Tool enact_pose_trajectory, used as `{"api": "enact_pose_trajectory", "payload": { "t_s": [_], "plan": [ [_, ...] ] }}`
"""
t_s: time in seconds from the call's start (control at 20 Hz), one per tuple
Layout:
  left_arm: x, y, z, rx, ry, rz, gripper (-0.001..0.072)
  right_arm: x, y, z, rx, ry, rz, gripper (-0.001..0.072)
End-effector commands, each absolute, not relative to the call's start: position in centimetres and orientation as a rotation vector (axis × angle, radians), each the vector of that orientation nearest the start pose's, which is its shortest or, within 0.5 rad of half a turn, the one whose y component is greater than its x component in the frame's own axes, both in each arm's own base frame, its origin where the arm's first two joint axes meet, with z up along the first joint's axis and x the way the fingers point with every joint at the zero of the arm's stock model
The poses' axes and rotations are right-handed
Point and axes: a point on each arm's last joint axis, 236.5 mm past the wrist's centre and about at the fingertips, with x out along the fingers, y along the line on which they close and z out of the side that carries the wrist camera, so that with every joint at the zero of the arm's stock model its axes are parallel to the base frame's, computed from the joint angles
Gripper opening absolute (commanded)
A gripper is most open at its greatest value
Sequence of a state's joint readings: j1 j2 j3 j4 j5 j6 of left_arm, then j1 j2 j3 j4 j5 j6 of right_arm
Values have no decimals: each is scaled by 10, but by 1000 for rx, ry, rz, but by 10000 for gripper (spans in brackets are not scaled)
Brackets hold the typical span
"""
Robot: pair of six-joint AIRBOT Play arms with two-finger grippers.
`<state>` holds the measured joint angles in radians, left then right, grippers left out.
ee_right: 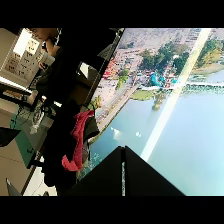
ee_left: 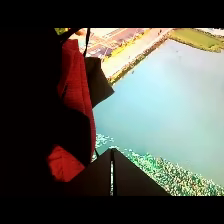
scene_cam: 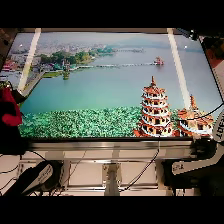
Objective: Fold the clothes and pants, and hang the long-sleeved shirts on hangers.
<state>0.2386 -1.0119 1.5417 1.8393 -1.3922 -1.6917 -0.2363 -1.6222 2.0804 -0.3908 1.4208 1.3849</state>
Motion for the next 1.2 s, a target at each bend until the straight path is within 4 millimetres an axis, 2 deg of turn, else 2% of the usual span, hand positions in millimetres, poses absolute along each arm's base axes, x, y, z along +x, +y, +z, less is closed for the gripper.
{"api": "enact_pose_trajectory", "payload": {
  "t_s": [0.0,0.1,0.35,0.45,0.55,0.6,0.65,0.7,0.8,0.9,0.95,1.0,1.1,1.15],
  "plan": [
    [330,144,240,-54,847,503,6,484,106,309,633,657,832,19],
    [330,148,238,-44,854,516,7,484,106,309,633,657,832,19],
    [336,173,230,46,889,591,6,484,106,309,633,657,832,19],
    [342,181,220,84,925,602,7,484,106,309,633,657,832,19],
    [347,188,201,122,994,590,24,484,106,309,633,657,832,19],
    [344,192,188,145,1055,580,135,484,106,309,633,657,832,19],
    [343,198,176,145,1101,585,290,484,106,309,633,657,832,19],
    [341,206,163,135,1136,598,357,484,106,309,633,657,831,19],
    [333,223,141,110,1200,629,361,484,106,309,633,657,832,19],
    [325,243,124,71,1248,667,430,484,106,309,633,657,832,19],
    [323,251,117,42,1258,682,430,484,106,309,633,657,831,19],
    [324,256,108,12,1263,681,432,484,106,309,633,657,832,19],
    [331,266,94,-29,1252,680,507,484,106,309,633,657,832,19],
    [335,271,90,-36,1241,694,507,484,106,309,633,657,831,19]
  ]
}}
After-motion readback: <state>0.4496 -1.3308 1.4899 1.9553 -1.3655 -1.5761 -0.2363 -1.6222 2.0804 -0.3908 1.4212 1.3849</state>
